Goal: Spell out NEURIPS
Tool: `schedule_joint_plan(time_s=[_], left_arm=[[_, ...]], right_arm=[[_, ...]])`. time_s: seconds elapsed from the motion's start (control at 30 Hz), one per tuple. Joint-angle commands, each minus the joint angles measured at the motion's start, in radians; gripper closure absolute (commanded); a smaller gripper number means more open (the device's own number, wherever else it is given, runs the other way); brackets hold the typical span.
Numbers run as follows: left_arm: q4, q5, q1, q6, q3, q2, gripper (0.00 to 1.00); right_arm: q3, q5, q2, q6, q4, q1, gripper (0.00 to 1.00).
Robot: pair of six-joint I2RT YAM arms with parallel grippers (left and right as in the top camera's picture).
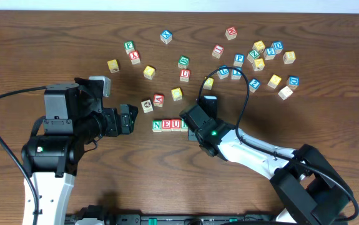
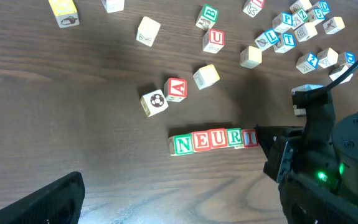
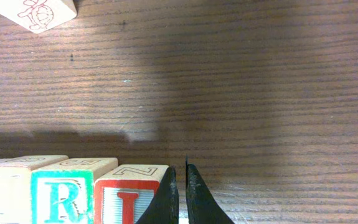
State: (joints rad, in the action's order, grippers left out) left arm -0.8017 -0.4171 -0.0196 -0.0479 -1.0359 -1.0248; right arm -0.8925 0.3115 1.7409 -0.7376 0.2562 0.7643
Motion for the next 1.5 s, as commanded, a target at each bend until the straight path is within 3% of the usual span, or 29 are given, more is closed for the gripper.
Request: schedule_joint_plan(time_s=[0.0,0.63,1.0,1.47], left_arm=[[0.002,-0.009,0.006,0.01,-0.013,0.006,0.02],[0.002,-0.009,0.006,0.01,-0.013,0.006,0.02],[0.002,-0.009,0.006,0.01,-0.013,0.006,0.02],[0.002,-0.009,0.006,0.01,-0.013,0.006,0.02]], right_arm=[[0.006,0.026,0.006,0.014,-0.003,0.0,0.99],[0.006,0.027,0.006,0.04,-0.014,0.0,0.99],[0.006,0.073,0.004,-0.053,0.119,0.0,0.99],[0.006,-0.145,-0.043,-0.124,0.217,0.003,0.99]])
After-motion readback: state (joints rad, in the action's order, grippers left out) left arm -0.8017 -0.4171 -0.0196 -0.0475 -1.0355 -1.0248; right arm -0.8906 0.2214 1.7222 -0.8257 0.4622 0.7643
